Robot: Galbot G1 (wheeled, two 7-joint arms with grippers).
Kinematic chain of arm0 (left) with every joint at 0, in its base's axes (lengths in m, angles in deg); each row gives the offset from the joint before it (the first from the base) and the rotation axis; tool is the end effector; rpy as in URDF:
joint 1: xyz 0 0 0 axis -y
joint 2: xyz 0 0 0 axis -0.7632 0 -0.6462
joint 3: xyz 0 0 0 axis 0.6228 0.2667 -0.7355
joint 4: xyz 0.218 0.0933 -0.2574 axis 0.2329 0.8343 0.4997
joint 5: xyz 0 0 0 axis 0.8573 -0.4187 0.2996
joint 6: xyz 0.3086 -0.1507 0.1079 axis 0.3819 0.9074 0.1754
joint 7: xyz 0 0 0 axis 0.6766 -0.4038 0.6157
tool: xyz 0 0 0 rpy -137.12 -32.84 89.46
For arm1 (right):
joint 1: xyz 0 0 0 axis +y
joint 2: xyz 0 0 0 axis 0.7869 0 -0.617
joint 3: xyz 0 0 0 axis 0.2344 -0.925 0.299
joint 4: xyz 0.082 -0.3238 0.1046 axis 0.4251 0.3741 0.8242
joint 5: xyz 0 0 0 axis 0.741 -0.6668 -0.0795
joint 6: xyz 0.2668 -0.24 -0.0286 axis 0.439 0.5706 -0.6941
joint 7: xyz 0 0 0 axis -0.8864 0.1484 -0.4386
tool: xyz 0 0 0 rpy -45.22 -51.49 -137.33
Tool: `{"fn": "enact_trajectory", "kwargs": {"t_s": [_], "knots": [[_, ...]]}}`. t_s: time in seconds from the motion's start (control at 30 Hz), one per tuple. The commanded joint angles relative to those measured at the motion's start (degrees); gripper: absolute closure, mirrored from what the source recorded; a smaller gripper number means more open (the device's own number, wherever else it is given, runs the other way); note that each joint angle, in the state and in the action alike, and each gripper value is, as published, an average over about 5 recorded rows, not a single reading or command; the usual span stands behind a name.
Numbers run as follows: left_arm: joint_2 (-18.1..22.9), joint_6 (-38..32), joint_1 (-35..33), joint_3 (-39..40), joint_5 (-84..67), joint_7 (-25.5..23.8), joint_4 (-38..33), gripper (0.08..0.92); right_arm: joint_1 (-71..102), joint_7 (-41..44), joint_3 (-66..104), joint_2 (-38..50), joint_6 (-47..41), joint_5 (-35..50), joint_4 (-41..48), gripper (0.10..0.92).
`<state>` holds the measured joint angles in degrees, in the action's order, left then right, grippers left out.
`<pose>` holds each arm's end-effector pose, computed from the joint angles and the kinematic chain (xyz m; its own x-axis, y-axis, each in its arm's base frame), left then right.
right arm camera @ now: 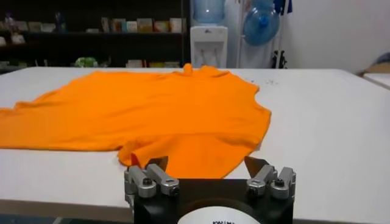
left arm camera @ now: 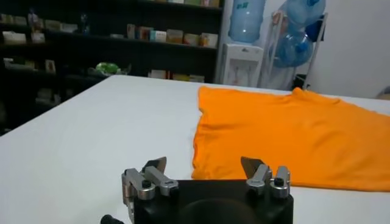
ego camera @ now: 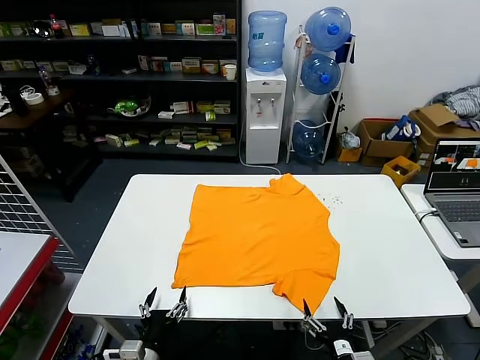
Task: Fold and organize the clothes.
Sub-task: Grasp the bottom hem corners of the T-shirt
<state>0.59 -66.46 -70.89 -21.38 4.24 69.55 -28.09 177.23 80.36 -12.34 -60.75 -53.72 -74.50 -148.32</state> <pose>0.1648 0.0135 -0.3917 -0.9393 0.0401 0.3409 0.0138 0.9968 -0.0791 0.1418 -0.0149 -0.3904 -0.9039 -0.0807 0.4201 -0.0794 0.9966 0.0207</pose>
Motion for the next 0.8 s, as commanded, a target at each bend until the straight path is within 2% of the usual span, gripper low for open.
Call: {"fn": "enact_trajectory", "kwargs": {"t_s": [0.03,0.13,0.27,0.8], "knots": [[-0.26,2.7,7.04,1.09,-0.72,-0.04,5.88,0.177,-3.35,-1.25,-0.82,0.0,-3.15,-0.24,2.67,0.203],[-0.22,2.69,7.3,1.14,-0.63,-0.12,6.97,0.178,-3.55,-1.16,-1.28,-0.53,-2.84,-0.8,3.24,0.206],[-0.14,2.63,7.57,1.22,-0.73,0.03,7.9,0.224,-3.74,-1.24,-1.61,-1.07,-2.33,-1.55,3.59,0.299],[0.23,2.51,7.47,2.04,-0.16,0.28,7.59,0.684,-2.56,-1.49,-1.69,-1.38,-1.11,-2.29,3.13,0.766]]}}
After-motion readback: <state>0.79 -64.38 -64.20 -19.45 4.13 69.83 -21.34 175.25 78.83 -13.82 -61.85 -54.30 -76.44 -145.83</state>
